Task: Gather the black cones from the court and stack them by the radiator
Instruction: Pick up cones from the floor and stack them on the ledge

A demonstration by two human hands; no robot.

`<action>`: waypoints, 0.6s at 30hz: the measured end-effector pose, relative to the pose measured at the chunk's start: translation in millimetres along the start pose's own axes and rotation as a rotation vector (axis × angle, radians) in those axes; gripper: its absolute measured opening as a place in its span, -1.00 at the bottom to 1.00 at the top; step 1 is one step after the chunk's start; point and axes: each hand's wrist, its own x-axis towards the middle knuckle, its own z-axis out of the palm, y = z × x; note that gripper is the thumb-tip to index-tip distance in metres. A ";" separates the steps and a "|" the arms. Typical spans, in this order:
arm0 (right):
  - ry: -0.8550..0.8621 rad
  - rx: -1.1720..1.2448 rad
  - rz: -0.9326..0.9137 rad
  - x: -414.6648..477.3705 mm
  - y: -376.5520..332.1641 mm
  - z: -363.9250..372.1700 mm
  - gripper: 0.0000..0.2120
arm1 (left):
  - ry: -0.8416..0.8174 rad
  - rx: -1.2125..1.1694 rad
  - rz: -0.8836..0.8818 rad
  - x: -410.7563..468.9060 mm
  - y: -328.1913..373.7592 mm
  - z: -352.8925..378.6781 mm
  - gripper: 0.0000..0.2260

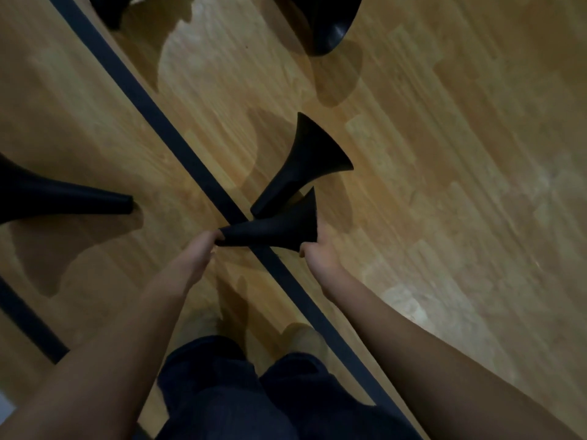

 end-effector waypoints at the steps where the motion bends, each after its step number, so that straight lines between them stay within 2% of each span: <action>1: -0.002 0.003 -0.029 -7.4 -4.1 -4.5 -0.29 | 0.001 -0.010 0.013 -8.5 3.9 -1.1 -0.57; 4: -0.010 -0.022 -0.103 -38.8 -25.4 -24.1 -0.33 | -0.006 0.033 0.061 -45.1 20.2 -4.9 -0.55; 9: -0.033 0.019 -0.152 -116.1 -81.4 -52.1 -0.31 | 0.046 0.093 0.116 -141.9 65.9 -16.0 -0.58; 14: -0.050 0.074 -0.111 -186.2 -132.8 -72.3 -0.24 | 0.136 0.036 0.118 -237.4 115.9 -37.1 -0.59; 18: -0.054 0.115 -0.098 -243.8 -180.4 -91.9 -0.25 | 0.145 0.062 0.187 -317.6 157.0 -52.7 -0.70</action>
